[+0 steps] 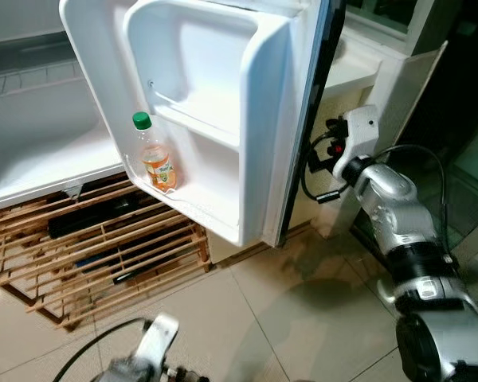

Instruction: Restocking fridge

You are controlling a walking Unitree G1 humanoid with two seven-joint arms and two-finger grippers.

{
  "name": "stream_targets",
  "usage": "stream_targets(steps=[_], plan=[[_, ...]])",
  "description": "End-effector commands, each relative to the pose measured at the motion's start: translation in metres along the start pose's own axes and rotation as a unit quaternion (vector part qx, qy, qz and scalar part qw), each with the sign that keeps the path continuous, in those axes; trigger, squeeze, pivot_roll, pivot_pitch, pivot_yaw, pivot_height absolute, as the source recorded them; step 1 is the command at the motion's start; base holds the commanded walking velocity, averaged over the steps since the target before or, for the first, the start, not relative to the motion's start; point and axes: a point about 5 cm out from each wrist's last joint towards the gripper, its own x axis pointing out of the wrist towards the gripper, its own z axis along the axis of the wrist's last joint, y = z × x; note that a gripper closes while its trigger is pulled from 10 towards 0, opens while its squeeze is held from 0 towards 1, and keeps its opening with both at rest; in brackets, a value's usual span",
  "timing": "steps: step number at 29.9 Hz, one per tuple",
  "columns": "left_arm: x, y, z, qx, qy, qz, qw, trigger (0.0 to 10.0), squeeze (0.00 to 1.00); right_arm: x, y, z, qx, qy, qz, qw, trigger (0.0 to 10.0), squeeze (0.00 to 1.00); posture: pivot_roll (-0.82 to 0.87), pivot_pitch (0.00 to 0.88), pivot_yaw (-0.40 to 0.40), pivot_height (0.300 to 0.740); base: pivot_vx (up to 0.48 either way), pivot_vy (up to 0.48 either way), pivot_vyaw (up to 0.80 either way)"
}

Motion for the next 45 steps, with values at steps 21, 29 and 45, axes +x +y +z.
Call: stream_targets(steps=[21, 29, 45], plan=[[0.001, 0.001, -0.012, 0.018, 0.009, -0.006, 1.000, 10.0, 0.00, -0.046, 0.044, 0.020, 0.187, -0.006, 0.113, 0.976, 10.0, 0.00, -0.11, 0.000, 0.049, 0.740, 0.000, 0.000, 0.00], [0.000, 0.004, -0.006, 0.017, -0.013, -0.011, 1.000, 10.0, 0.00, -0.037, 0.031, -0.009, 0.128, 0.063, 0.023, 0.990, 10.0, 0.00, -0.11, 0.000, 0.055, 0.740, 0.000, 0.000, 0.00], [-0.010, 0.025, -0.046, 0.130, 0.067, 0.041, 0.988, 10.0, 0.00, 0.034, 0.134, 0.052, 0.136, -0.045, 0.279, 0.950, 10.0, 0.00, -0.09, 0.000, 0.022, 0.740, 0.000, 0.000, 0.00]])
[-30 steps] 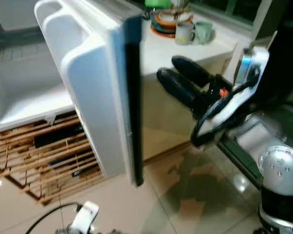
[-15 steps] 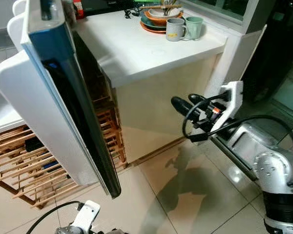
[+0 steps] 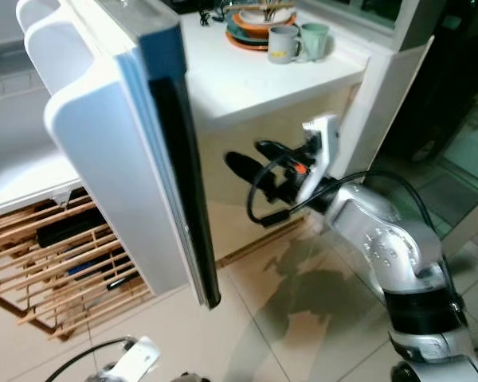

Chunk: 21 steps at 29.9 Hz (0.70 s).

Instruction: Restocking fridge

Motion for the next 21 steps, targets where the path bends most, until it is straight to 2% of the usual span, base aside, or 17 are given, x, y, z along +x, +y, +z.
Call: stream_targets(steps=[1, 2, 3, 4, 5, 7, 9, 10, 12, 14, 16, 17, 18, 19, 21], plan=[[0.000, 0.000, 0.004, 0.004, -0.006, 0.004, 1.000, 10.0, 0.00, 0.021, 0.014, 0.004, -0.017, -0.013, 0.032, 0.999, 10.0, 0.00, -0.09, 0.000, 0.022, 0.740, 0.000, 0.000, 0.00], [0.000, 0.000, 0.004, 0.004, -0.006, 0.004, 1.000, 10.0, 0.00, 0.021, 0.014, 0.004, -0.017, -0.013, 0.032, 0.999, 10.0, 0.00, -0.09, 0.000, 0.022, 0.740, 0.000, 0.000, 0.00], [0.000, 0.000, 0.005, 0.003, -0.008, 0.004, 1.000, 10.0, 0.00, 0.032, 0.020, 0.006, -0.023, -0.015, 0.033, 0.999, 10.0, 0.00, -0.08, 0.000, 0.016, 0.740, 0.000, 0.000, 0.00], [0.001, -0.001, 0.008, 0.008, -0.013, 0.003, 1.000, 10.0, 0.00, 0.055, 0.054, 0.010, -0.060, -0.023, 0.094, 0.994, 10.0, 0.00, -0.07, 0.000, 0.008, 0.740, 0.000, 0.000, 0.00], [0.001, -0.001, 0.008, 0.008, -0.013, 0.003, 1.000, 10.0, 0.00, 0.055, 0.054, 0.010, -0.060, -0.023, 0.094, 0.994, 10.0, 0.00, -0.07, 0.000, 0.008, 0.740, 0.000, 0.000, 0.00], [0.002, -0.003, 0.012, 0.012, -0.019, 0.004, 1.000, 10.0, 0.00, 0.060, 0.086, 0.017, -0.068, -0.044, 0.173, 0.982, 10.0, 0.00, -0.07, 0.000, 0.000, 0.740, 0.000, 0.000, 0.00], [0.002, -0.006, 0.016, 0.006, -0.029, 0.002, 1.000, 10.0, 0.00, 0.049, 0.097, 0.025, -0.040, -0.062, 0.233, 0.970, 10.0, 0.00, -0.07, 0.000, -0.003, 0.740, 0.000, 0.000, 0.00], [0.003, -0.007, 0.018, -0.001, -0.035, 0.000, 0.999, 10.0, 0.00, 0.039, 0.092, 0.026, -0.016, -0.061, 0.251, 0.966, 10.0, 0.00, -0.07, 0.000, 0.000, 0.740, 0.000, 0.000, 0.00], [0.003, -0.008, 0.020, -0.005, -0.039, -0.001, 0.999, 10.0, 0.00, 0.033, 0.087, 0.027, -0.002, -0.059, 0.260, 0.964, 10.0, 0.00, -0.08, 0.000, 0.001, 0.740, 0.000, 0.000, 0.00], [0.004, -0.013, 0.028, -0.019, -0.061, -0.011, 0.998, 10.0, 0.00, 0.018, 0.064, 0.025, 0.027, -0.059, 0.229, 0.971, 10.0, 0.00, -0.08, 0.000, 0.001, 0.740, 0.000, 0.000, 0.00], [0.003, -0.013, 0.047, -0.033, -0.107, -0.011, 0.994, 10.0, 0.00, 0.003, 0.036, 0.019, 0.052, -0.065, 0.153, 0.985, 10.0, 0.00, -0.08, 0.000, 0.003, 0.740, 0.000, 0.000, 0.00], [0.003, -0.013, 0.047, -0.033, -0.107, -0.011, 0.994, 10.0, 0.00, 0.003, 0.036, 0.019, 0.052, -0.065, 0.153, 0.985, 10.0, 0.00, -0.08, 0.000, 0.003, 0.740, 0.000, 0.000, 0.00], [0.002, -0.011, 0.058, -0.033, -0.133, -0.005, 0.991, 10.0, 0.00, -0.003, 0.023, 0.014, 0.055, -0.064, 0.112, 0.990, 10.0, 0.00, -0.08, 0.000, 0.002, 0.740, 0.000, 0.000, 0.00], [0.001, -0.009, 0.067, -0.035, -0.154, 0.001, 0.988, 10.0, 0.00, -0.009, 0.013, 0.008, 0.051, -0.058, 0.077, 0.994, 10.0, 0.00, -0.08, 0.000, 0.002, 0.740, 0.000, 0.000, 0.00], [-0.002, -0.005, 0.083, -0.037, -0.188, 0.015, 0.981, 10.0, 0.00, -0.020, -0.014, -0.009, 0.013, -0.023, -0.030, 0.999, 10.0, 0.00, -0.08, 0.000, 0.004, 0.740, 0.000, 0.000, 0.00]])
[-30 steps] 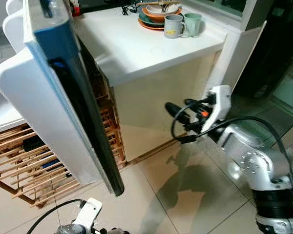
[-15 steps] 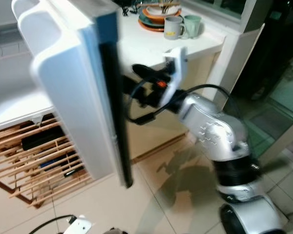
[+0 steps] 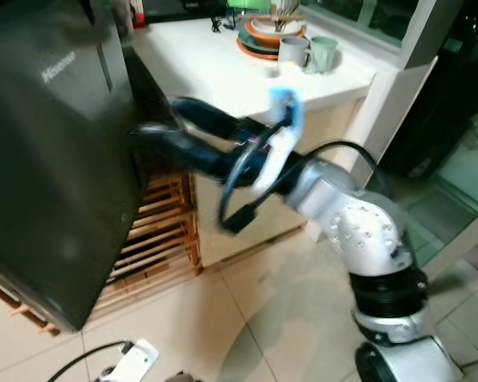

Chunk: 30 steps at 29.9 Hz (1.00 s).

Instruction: Restocking fridge

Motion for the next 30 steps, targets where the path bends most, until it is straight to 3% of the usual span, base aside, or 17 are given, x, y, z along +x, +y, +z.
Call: stream_targets(steps=[1, 2, 3, 4, 5, 6, 7, 9, 10, 11, 13, 14, 15, 19, 20, 24, 30], plan=[[0.004, 0.001, 0.033, 0.001, -0.065, 0.006, 0.998, 10.0, 0.00, -0.003, -0.010, -0.005, -0.019, 0.013, -0.045, 0.999, 10.0, 0.00, -0.08, 0.000, 0.004, 0.740, 0.000, 0.000, 0.00], [0.004, 0.001, 0.033, 0.001, -0.065, 0.006, 0.998, 10.0, 0.00, -0.003, -0.010, -0.005, -0.019, 0.013, -0.045, 0.999, 10.0, 0.00, -0.08, 0.000, 0.004, 0.740, 0.000, 0.000, 0.00], [0.005, 0.003, 0.044, -0.023, -0.084, 0.012, 0.996, 10.0, 0.00, -0.014, -0.033, -0.022, -0.067, 0.061, -0.132, 0.987, 10.0, 0.00, -0.08, 0.000, 0.004, 0.740, 0.000, 0.000, 0.00], [0.005, 0.003, 0.044, -0.023, -0.084, 0.012, 0.996, 10.0, 0.00, -0.014, -0.033, -0.022, -0.067, 0.061, -0.132, 0.987, 10.0, 0.00, -0.08, 0.000, 0.004, 0.740, 0.000, 0.000, 0.00], [0.002, 0.021, 0.105, -0.084, -0.190, 0.039, 0.977, 10.0, 0.00, -0.060, -0.077, -0.052, -0.094, 0.118, -0.294, 0.944, 10.0, 0.00, -0.07, 0.000, 0.009, 0.740, 0.000, 0.000, 0.00], [0.002, 0.021, 0.105, -0.084, -0.190, 0.039, 0.977, 10.0, 0.00, -0.060, -0.077, -0.052, -0.094, 0.118, -0.294, 0.944, 10.0, 0.00, -0.07, 0.000, 0.009, 0.740, 0.000, 0.000, 0.00], [-0.005, 0.032, 0.140, -0.101, -0.244, 0.057, 0.963, 10.0, 0.00, -0.080, -0.088, -0.063, -0.096, 0.133, -0.346, 0.924, 10.0, 0.00, -0.06, 0.000, 0.012, 0.740, 0.000, 0.000, 0.00], [-0.005, 0.032, 0.140, -0.101, -0.244, 0.057, 0.963, 10.0, 0.00, -0.080, -0.088, -0.063, -0.096, 0.133, -0.346, 0.924, 10.0, 0.00, -0.06, 0.000, 0.012, 0.740, 0.000, 0.000, 0.00], [-0.015, 0.044, 0.172, -0.109, -0.301, 0.082, 0.944, 10.0, 0.00, -0.096, -0.093, -0.070, -0.099, 0.140, -0.384, 0.907, 10.0, 0.00, -0.06, 0.000, 0.015, 0.740, 0.000, 0.000, 0.00], [-0.048, 0.075, 0.214, -0.124, -0.408, 0.158, 0.891, 10.0, 0.00, -0.115, -0.097, -0.083, -0.079, 0.135, -0.434, 0.887, 10.0, 0.00, -0.06, 0.000, 0.012, 0.740, 0.000, 0.000, 0.00], [-0.048, 0.075, 0.214, -0.124, -0.408, 0.158, 0.891, 10.0, 0.00, -0.115, -0.097, -0.083, -0.079, 0.135, -0.434, 0.887, 10.0, 0.00, -0.06, 0.000, 0.012, 0.740, 0.000, 0.000, 0.00], [-0.074, 0.091, 0.234, -0.144, -0.477, 0.187, 0.847, 10.0, 0.00, -0.120, -0.096, -0.088, -0.073, 0.131, -0.453, 0.879, 10.0, 0.00, -0.06, 0.000, 0.007, 0.740, 0.000, 0.000, 0.00], [-0.083, 0.094, 0.242, -0.138, -0.502, 0.190, 0.833, 10.0, 0.00, -0.120, -0.094, -0.090, -0.080, 0.133, -0.446, 0.881, 10.0, 0.00, -0.05, 0.000, 0.003, 0.740, 0.371, 0.304, 0.00], [-0.098, 0.100, 0.254, -0.126, -0.533, 0.205, 0.812, 10.0, 0.00, -0.119, -0.092, -0.093, -0.090, 0.139, -0.436, 0.885, 10.0, 0.00, -0.05, 0.000, 0.002, 0.740, 0.363, 0.312, 0.00], [-0.111, 0.108, 0.264, -0.122, -0.550, 0.229, 0.794, 10.0, 0.00, -0.119, -0.094, -0.096, -0.099, 0.143, -0.435, 0.884, 10.0, 0.00, -0.05, 0.000, -0.008, 0.740, 0.341, 0.337, 0.00], [-0.128, 0.125, 0.272, -0.139, -0.557, 0.266, 0.774, 10.0, 0.00, -0.117, -0.095, -0.098, -0.109, 0.143, -0.433, 0.883, 10.0, 0.00, -0.05, 0.000, -0.013, 0.740, 0.231, 0.383, 0.00], [-0.135, 0.136, 0.269, -0.149, -0.552, 0.290, 0.767, 10.0, 0.00, -0.115, -0.092, -0.101, -0.112, 0.145, -0.427, 0.886, 10.0, 0.00, -0.06, 0.000, -0.013, 0.740, 0.000, 0.429, 0.00]])
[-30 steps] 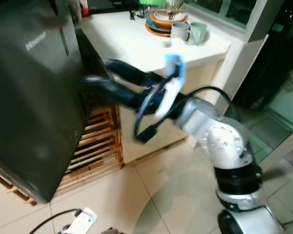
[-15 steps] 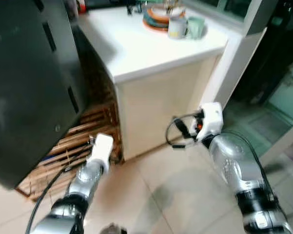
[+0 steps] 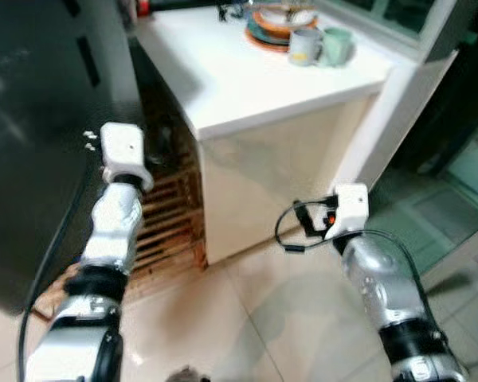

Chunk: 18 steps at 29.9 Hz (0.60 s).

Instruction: Restocking fridge

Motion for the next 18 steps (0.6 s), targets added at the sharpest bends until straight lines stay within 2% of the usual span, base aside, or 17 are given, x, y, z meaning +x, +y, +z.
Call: stream_targets(steps=[1, 4, 9, 14, 18], plan=[[0.002, -0.005, 0.006, -0.001, -0.007, 0.002, 1.000, 10.0, 0.00, -0.004, -0.008, -0.002, -0.008, 0.003, -0.013, 1.000, 10.0, 0.00, -0.06, 0.000, -0.011, 0.740, 0.000, 0.431, 0.00], [0.002, -0.005, 0.008, 0.001, -0.014, 0.004, 1.000, 10.0, 0.00, -0.006, -0.006, -0.007, -0.008, 0.007, -0.010, 1.000, 10.0, 0.00, -0.06, 0.000, -0.003, 0.740, 0.000, 0.431, 0.00], [-0.005, -0.025, 0.006, -0.006, -0.006, -0.041, 0.999, 10.0, 0.00, -0.010, 0.000, -0.015, -0.005, 0.010, -0.005, 1.000, 10.0, 0.00, -0.08, 0.000, 0.016, 0.740, 0.000, 0.000, 0.00], [-0.008, -0.031, 0.010, 0.011, -0.016, -0.052, 0.998, 10.0, 0.00, -0.011, 0.007, -0.015, -0.008, 0.005, 0.011, 1.000, 10.0, 0.00, -0.09, 0.000, 0.027, 0.740, 0.000, 0.000, 0.00], [-0.013, -0.033, 0.010, 0.021, -0.015, -0.058, 0.998, 10.0, 0.00, -0.010, 0.013, -0.012, -0.005, -0.008, 0.019, 1.000, 10.0, 0.00, -0.08, 0.000, 0.031, 0.740, 0.000, 0.000, 0.63]])
